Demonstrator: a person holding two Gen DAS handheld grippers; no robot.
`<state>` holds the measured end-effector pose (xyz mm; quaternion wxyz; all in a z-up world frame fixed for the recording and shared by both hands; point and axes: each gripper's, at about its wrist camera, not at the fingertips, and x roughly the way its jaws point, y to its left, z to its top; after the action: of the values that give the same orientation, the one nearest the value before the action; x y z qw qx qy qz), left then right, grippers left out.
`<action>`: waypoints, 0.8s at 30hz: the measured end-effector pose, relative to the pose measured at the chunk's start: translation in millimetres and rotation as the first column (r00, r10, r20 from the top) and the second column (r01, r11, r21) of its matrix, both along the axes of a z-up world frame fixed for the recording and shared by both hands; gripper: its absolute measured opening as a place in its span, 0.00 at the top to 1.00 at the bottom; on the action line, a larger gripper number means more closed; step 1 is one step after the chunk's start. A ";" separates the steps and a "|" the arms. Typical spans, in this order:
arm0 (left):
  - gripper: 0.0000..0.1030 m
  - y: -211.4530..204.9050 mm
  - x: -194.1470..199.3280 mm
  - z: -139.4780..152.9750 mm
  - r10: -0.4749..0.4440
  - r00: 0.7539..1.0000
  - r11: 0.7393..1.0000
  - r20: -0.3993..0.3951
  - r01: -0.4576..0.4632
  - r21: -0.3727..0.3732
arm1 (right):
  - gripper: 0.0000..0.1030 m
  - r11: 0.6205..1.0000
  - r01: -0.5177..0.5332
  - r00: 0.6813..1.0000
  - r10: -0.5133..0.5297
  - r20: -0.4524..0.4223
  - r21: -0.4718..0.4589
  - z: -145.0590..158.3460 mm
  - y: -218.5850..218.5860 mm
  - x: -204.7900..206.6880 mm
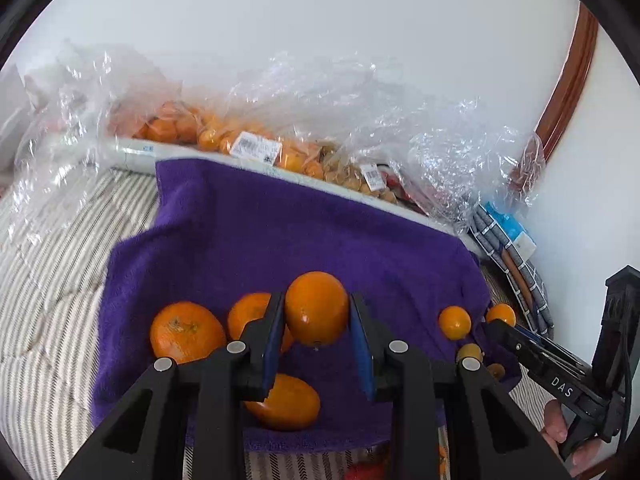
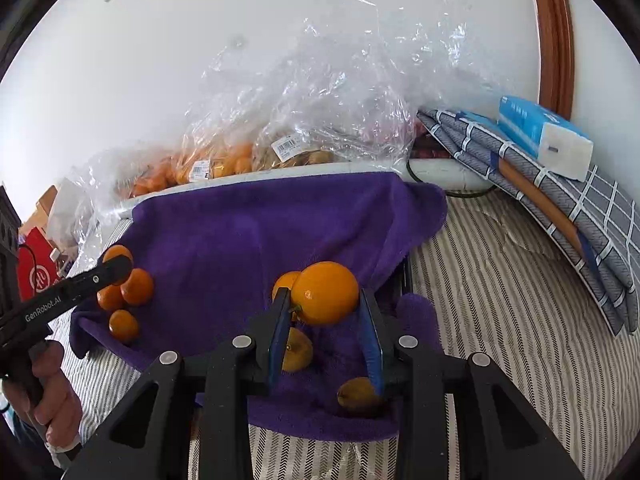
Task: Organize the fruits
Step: 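Lower both held fruits onto the purple towel and open both grippers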
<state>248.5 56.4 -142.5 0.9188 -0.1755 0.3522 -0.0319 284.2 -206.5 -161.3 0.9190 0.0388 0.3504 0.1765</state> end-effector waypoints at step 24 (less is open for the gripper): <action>0.71 -16.9 2.2 -12.6 -0.073 0.997 0.997 -0.023 0.074 0.025 | 0.59 1.000 -0.023 1.000 0.023 -0.012 -0.008 -11.8 0.2 0.0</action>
<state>250.7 39.4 -155.1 0.9152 -0.1507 0.3691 -0.0590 284.1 -206.3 -173.1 0.9150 0.0322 0.3568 0.1856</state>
